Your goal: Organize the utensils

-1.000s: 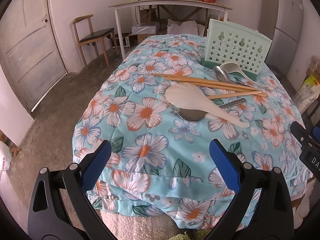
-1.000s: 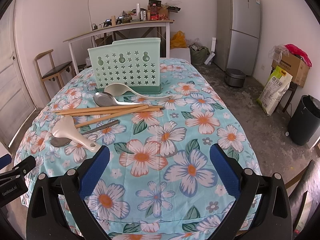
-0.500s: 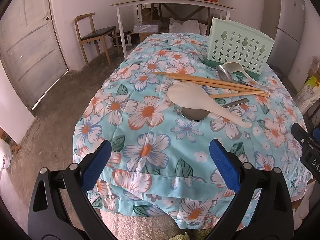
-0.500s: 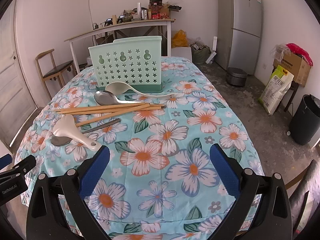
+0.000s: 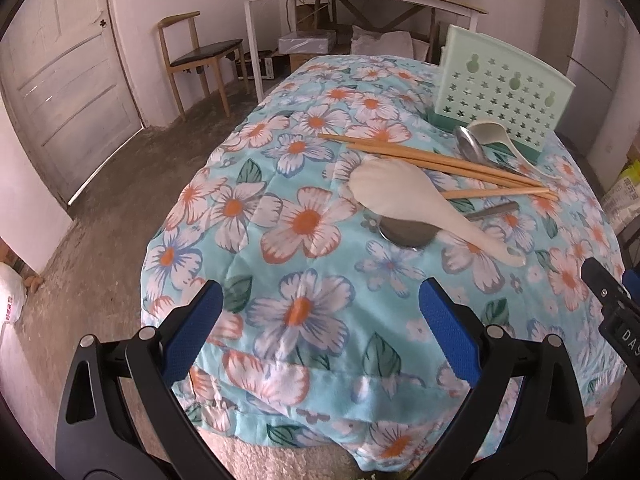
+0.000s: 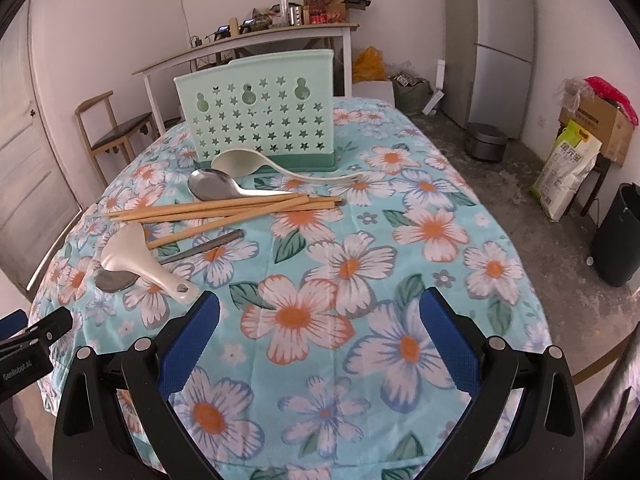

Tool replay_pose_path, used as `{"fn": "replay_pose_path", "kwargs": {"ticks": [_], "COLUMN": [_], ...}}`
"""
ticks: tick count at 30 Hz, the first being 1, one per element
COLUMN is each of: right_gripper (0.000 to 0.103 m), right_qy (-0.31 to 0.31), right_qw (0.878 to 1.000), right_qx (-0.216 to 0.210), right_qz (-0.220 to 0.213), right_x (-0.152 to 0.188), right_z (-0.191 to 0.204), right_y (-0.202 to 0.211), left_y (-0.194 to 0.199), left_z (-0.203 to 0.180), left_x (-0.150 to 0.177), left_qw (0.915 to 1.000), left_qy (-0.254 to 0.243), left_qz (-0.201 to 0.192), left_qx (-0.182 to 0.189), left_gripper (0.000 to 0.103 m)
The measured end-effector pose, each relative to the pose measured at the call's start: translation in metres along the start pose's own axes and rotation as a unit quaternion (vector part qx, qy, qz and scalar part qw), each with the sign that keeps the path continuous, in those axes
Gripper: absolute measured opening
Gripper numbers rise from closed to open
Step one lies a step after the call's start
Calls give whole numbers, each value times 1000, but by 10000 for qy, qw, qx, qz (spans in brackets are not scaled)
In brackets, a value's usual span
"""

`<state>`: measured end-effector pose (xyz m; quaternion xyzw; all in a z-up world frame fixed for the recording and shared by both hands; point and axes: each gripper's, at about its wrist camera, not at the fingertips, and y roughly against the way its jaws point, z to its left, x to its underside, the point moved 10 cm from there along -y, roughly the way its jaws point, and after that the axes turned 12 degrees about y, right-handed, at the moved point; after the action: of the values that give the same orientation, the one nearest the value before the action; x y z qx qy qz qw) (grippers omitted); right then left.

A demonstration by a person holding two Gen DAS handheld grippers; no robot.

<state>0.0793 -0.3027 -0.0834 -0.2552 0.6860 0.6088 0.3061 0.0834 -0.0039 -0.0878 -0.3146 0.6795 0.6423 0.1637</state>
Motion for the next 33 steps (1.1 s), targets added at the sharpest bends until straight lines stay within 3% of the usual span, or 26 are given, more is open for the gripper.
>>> {"fn": "replay_pose_path", "kwargs": {"ticks": [6, 10, 14, 19, 23, 30, 32, 33], "right_gripper": [98, 98, 98, 98, 98, 98, 98, 98], "right_qy": [55, 33, -61, 277, 152, 79, 62, 50], "right_qw": [9995, 9978, 9924, 9921, 9895, 9874, 9871, 9869], "right_qx": [-318, -656, -1155, -1209, -1432, -1579, -1598, -1610], "right_qz": [-8, 56, 412, 195, 73, 1, -9, -12], "right_x": [-13, -19, -8, -10, -13, -14, -14, -14], "right_z": [12, 19, 27, 38, 39, 39, 39, 38], "right_y": [-22, -42, -67, -68, -68, -66, -65, -65], "left_y": [-8, -12, -20, -31, -41, -59, -62, -64], "left_z": [8, -2, -22, -43, -53, -49, -46, -45], "left_x": [-14, -18, -15, -7, -2, -7, -9, -8], "left_qw": [9994, 9983, 9950, 9897, 9833, 9682, 9654, 9644], "left_qy": [201, 249, 281, 248, 390, 1143, 1302, 1350], "left_qz": [-276, -288, -17, 324, 614, 763, 764, 795], "left_qx": [83, 442, 963, 1373, 1667, 2090, 2127, 2129], "left_gripper": [95, 93, 74, 54, 38, 32, 13, 10]}}
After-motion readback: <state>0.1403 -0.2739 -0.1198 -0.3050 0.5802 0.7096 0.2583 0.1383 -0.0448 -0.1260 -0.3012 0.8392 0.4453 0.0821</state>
